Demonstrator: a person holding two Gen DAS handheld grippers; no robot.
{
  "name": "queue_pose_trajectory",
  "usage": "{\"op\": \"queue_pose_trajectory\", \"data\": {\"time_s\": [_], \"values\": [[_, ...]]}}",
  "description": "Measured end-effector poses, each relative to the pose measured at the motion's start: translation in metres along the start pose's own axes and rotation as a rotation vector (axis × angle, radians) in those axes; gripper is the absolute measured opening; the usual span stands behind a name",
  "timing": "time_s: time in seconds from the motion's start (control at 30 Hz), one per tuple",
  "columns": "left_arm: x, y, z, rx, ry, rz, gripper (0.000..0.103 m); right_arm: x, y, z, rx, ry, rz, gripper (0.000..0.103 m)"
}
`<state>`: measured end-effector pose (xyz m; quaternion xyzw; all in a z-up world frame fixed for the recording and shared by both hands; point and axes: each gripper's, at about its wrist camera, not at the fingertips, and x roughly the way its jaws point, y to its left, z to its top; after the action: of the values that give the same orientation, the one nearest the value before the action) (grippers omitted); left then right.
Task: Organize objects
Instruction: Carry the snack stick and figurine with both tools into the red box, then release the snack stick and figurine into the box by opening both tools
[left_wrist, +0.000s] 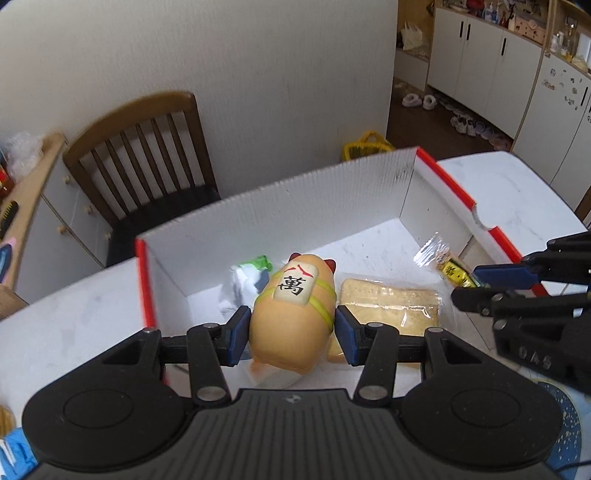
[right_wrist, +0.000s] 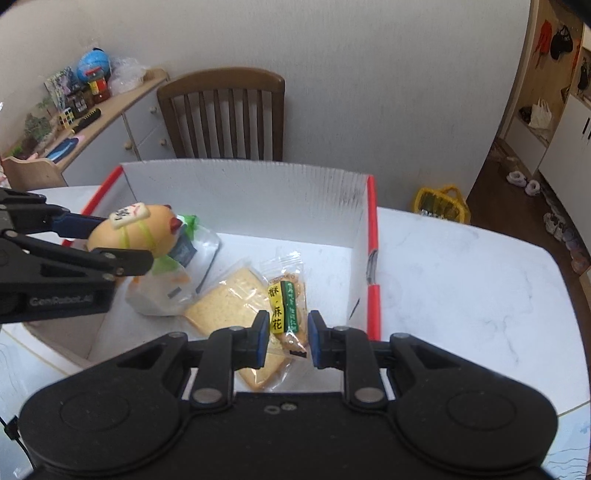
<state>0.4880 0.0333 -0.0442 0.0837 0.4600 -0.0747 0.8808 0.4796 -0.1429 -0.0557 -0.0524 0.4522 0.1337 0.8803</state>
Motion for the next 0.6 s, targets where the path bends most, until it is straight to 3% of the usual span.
{"op": "queue_pose_trajectory", "data": {"time_s": [0.23,0.6], "values": [[0.033,-0.011,0.001,0.031,0.064,0.002,0.048,0.027,0.009,0.002,-0.017,0.058,0.015,0.021],[0.052,-0.010,-0.002,0.046,0.109,-0.015,0.049,0.050,0.015,-0.002,-0.057,0.138,0.016,0.022]]}}
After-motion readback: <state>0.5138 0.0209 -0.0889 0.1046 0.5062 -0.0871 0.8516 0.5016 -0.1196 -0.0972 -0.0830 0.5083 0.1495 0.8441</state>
